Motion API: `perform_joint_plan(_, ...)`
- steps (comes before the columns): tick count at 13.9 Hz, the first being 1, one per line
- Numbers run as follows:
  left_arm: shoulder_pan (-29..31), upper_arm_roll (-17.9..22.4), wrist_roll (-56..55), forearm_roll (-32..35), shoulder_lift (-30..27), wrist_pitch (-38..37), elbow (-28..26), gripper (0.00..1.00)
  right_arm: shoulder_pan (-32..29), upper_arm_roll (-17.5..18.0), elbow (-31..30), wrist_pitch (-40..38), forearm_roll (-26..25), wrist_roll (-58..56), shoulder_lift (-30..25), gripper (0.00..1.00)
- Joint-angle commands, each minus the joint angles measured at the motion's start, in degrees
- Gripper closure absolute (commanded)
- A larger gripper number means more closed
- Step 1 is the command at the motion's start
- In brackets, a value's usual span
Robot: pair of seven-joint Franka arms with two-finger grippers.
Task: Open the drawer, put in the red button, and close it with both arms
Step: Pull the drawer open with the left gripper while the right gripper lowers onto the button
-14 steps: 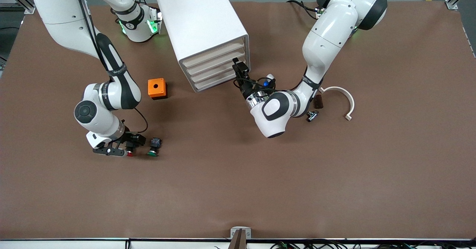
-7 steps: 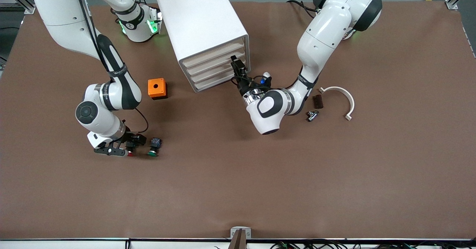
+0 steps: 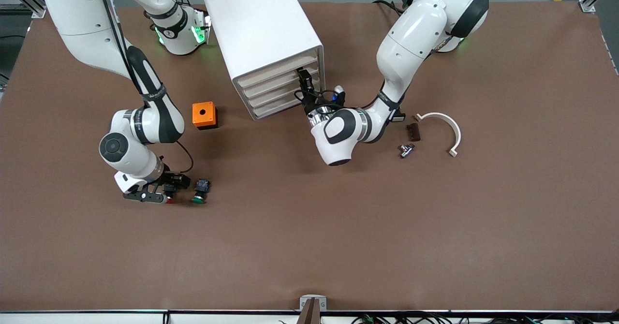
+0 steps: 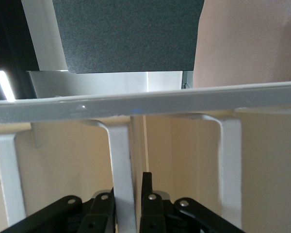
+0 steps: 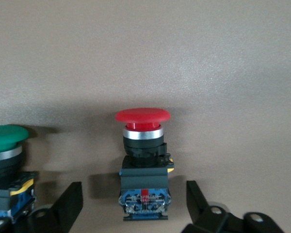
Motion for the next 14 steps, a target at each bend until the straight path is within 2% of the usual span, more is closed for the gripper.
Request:
perform_joint_plan(1,0.45,-0.08,-2.70,-0.40,-0.07,0.40,-0.02,0.93,-0.35,-0.01,-0.54,0.01,-0.09,-0.16,-0.19,0.18)
perform_joint_plan(3,1.58,-0.08,-2.53,-0.49,-0.16,0.40,0.06,0.94,-0.18,0.08,-0.54,0.01,-0.09,-0.24,-0.19,0.28)
perform_joint_plan(5,3.08,-0.08,-2.61,-1.10,-0.25,0.40,0.33,0.94,-0.18,0.08,-0.46,-0.17,-0.09,-0.24,-0.19,0.44)
perform_joint_plan(9,7.82,-0.08,-2.70,-1.28,-0.34,0.40,0.68,0.93,-0.09,0.08,-0.45,-0.17,-0.09,0.37,-0.19,0.87)
perform_joint_plan(10,8.87,-0.08,-2.70,-1.28,-0.34,0.49,0.77,0.92,-0.09,0.08,-0.37,-0.17,-0.09,0.46,-0.19,0.95)
perform_joint_plan(14,13.01,-0.08,-2.35,-1.28,-0.34,0.57,1.29,0.92,-0.35,0.08,-0.02,-0.26,-0.09,0.46,-0.36,0.97)
